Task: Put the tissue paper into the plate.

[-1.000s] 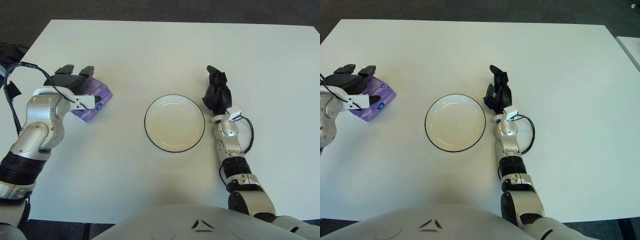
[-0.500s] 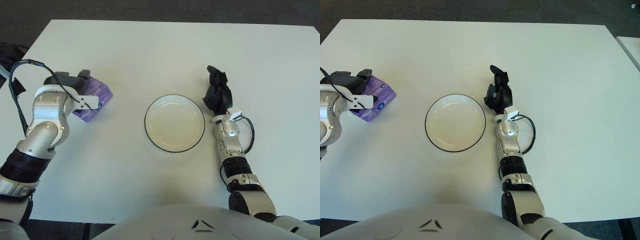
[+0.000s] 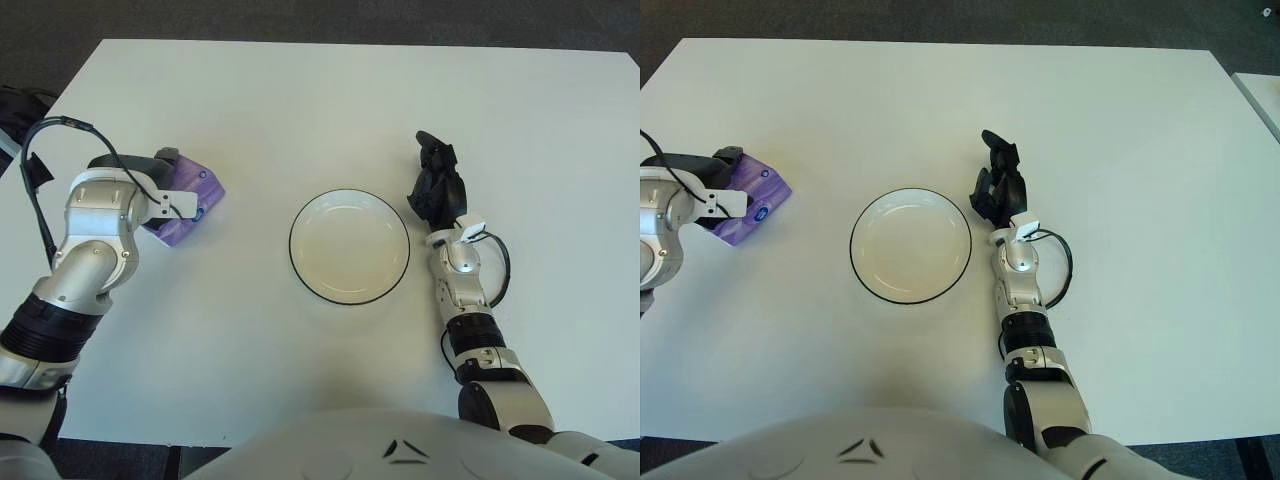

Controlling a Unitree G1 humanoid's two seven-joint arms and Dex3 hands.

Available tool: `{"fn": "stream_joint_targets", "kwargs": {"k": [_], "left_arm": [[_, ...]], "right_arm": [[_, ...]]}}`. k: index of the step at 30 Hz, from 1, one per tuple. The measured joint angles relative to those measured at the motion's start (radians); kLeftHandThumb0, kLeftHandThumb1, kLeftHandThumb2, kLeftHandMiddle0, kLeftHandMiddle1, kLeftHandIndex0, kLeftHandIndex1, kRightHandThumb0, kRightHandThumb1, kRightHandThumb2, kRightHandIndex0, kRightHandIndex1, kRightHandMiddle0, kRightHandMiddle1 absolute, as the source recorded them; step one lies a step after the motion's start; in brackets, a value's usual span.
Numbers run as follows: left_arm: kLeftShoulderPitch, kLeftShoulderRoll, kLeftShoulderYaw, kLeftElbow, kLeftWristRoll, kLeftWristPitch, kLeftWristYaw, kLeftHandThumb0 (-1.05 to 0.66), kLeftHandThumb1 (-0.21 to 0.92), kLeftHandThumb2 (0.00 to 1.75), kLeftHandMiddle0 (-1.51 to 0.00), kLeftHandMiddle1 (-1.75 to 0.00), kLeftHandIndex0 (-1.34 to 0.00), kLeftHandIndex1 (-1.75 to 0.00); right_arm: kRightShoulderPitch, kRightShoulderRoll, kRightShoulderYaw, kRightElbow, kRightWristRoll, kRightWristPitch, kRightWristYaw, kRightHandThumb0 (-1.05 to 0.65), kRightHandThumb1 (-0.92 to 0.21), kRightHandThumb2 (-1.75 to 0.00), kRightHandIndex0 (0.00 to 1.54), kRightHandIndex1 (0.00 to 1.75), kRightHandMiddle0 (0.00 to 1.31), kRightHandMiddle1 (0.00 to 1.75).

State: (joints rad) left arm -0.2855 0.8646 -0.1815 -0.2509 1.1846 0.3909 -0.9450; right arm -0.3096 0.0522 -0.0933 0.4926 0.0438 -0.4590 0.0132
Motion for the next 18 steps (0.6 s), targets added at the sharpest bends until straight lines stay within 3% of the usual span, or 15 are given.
{"fn": "stream_joint_targets", "kwargs": {"k": [11, 18], "left_arm": [[-0.002, 0.0, -0.005, 0.036, 0.041, -0.03, 0.01, -1.05, 0.92, 1.19, -0.28, -0.52, 0.0, 0.0], [-0.017, -0.017, -0.015, 0.064, 0.059, -0.024, 0.011, -1.05, 0.92, 1.19, -0.28, -0.46, 0.0, 0.0]], "right_arm": [[-0.001, -0.003, 0.0, 0.003, 0.005, 0.0, 0.006, -0.66, -0.92, -0.83, 0.25, 0.01, 0.0, 0.71], [-0.003, -0.007, -0.001, 0.01, 0.005, -0.004, 0.008, -0.67, -0.92, -0.84, 0.26, 0.01, 0.0, 0.71]]}}
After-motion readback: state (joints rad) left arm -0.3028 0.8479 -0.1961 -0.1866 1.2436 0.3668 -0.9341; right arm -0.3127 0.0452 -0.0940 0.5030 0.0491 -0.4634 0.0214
